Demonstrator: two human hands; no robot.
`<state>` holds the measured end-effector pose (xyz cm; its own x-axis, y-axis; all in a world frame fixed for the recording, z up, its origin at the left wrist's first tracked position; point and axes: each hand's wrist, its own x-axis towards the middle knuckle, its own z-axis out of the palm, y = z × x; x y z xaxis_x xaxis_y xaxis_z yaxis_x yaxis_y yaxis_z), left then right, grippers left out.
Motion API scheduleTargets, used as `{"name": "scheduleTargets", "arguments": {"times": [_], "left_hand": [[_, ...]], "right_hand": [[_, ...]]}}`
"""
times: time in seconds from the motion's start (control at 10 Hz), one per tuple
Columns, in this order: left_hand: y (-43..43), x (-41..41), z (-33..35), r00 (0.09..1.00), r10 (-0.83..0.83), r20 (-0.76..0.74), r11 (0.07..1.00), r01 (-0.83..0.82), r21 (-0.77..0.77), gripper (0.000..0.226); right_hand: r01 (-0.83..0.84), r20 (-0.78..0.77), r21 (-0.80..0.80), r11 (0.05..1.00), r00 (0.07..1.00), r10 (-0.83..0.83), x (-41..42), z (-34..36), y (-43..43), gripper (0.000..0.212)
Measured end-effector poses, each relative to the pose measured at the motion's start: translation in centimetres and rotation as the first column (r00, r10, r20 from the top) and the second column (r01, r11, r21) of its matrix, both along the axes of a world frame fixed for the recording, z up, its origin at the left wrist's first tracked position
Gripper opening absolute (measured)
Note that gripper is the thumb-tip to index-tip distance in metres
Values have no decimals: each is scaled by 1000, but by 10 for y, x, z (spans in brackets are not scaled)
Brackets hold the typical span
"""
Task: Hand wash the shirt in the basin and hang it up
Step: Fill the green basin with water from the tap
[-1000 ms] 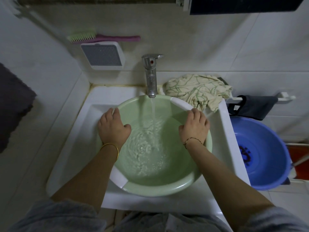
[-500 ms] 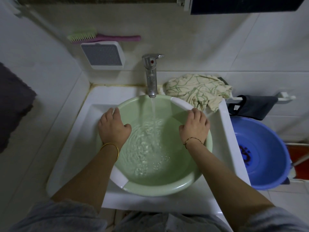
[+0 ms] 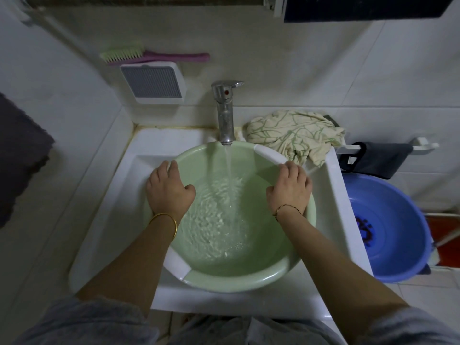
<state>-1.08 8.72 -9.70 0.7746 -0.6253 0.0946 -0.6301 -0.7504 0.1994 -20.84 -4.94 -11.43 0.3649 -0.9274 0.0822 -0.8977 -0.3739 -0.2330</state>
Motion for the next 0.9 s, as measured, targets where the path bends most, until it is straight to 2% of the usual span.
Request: {"name": "scheduleTargets", "arguments": {"times": [0.9], "left_hand": [[0, 0, 0, 1000, -3, 12, 1000, 3, -13, 73]], "right_hand": [[-1, 0, -20, 1000, 1000, 1, 0, -2, -1, 55]]}}
